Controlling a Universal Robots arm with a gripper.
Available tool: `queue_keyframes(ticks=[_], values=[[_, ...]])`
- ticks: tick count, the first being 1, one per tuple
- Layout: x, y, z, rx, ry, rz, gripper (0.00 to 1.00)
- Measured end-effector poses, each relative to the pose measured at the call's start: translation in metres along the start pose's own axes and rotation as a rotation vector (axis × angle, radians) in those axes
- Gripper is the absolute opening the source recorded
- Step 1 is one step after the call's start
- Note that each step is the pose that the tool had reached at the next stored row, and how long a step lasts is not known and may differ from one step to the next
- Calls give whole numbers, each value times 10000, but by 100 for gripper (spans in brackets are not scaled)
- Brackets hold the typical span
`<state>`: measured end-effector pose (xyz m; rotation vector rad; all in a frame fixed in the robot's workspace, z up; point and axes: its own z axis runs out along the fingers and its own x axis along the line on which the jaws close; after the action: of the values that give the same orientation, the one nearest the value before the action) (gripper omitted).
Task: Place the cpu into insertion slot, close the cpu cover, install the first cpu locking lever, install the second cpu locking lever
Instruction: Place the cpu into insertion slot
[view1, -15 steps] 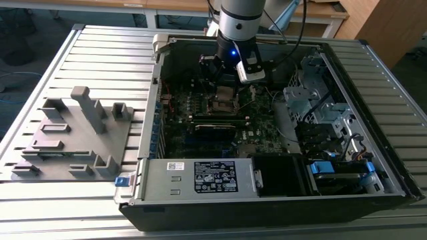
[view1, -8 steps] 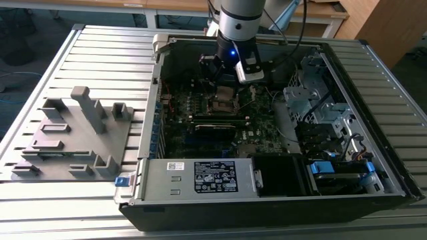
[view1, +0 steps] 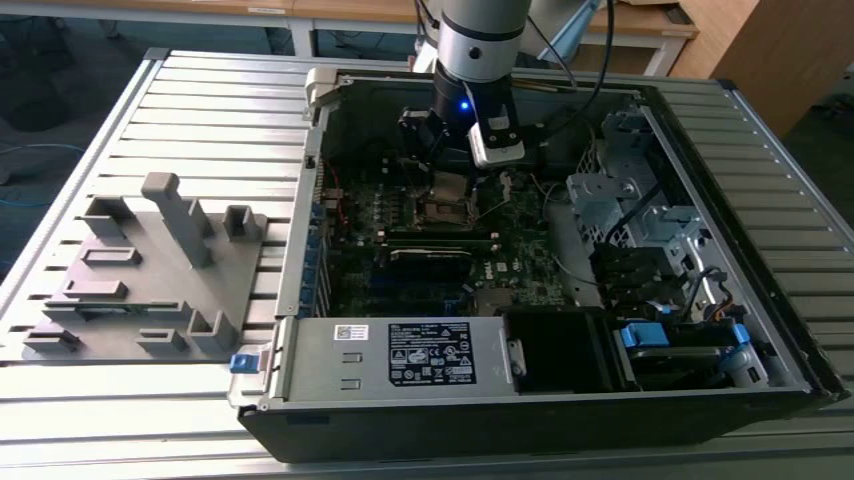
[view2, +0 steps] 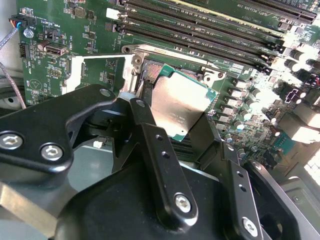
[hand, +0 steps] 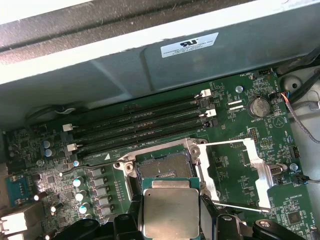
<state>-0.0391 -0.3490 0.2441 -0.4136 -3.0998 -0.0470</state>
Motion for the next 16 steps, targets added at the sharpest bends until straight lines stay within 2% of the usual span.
queue_keyframes(ticks=[10,16], values=[[0,0,4,-1,-3,83,54],[0,0,12,-11,-20,696,54]])
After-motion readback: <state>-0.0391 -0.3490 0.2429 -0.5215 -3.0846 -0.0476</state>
